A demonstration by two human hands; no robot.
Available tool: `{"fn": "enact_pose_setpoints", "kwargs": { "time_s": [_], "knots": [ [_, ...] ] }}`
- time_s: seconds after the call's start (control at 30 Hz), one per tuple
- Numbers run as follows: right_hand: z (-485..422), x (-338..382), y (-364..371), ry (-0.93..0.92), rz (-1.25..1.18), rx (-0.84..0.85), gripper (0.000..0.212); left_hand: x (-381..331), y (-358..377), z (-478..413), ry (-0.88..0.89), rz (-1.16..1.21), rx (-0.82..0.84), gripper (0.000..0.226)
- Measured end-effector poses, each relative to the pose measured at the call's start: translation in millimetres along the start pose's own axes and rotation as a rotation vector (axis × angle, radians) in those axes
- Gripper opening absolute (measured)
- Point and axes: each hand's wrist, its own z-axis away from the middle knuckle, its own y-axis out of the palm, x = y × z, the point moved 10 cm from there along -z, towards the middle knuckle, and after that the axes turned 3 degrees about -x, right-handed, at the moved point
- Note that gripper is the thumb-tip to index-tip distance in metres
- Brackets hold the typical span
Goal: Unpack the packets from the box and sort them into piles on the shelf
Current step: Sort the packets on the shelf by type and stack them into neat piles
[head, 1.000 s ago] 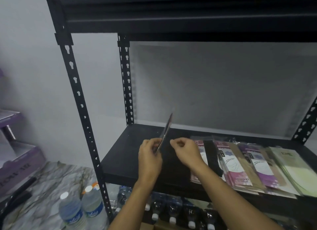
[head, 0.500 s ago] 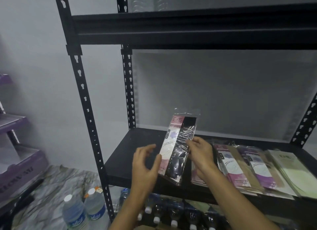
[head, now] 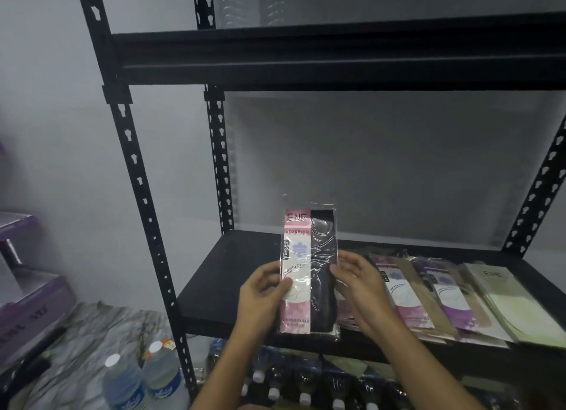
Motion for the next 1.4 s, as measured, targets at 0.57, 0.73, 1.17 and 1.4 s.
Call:
{"fn": "enact_pose_setpoints", "kwargs": {
  "time_s": [0.57,0.73,1.17,1.4],
  "knots": [
    [-24.9,33.8,-81.4,-0.226,0.592,-0.359,0.030,21.2,89.5,-49.4,0.007,-0.345,-0.002,0.029],
    [-33.4,10.4,-91.3,-0.186,0.812,-0.330,0.012,59.4,108.4,-54.6,-0.029,-0.481,0.016,0.026],
    [-31.2,-19.6,-85.6,-0.130,1.120,-0.165,0.046,107.2,100.9,-47.0,-0.063,-0.653,0.047,0.017],
    [-18.3,-3.9,-85.5,-0.162,1.029,-0.190,0.047,105.7,92.4,-36.9,-0.093,-0.356,0.063,0.034]
  ]
}}
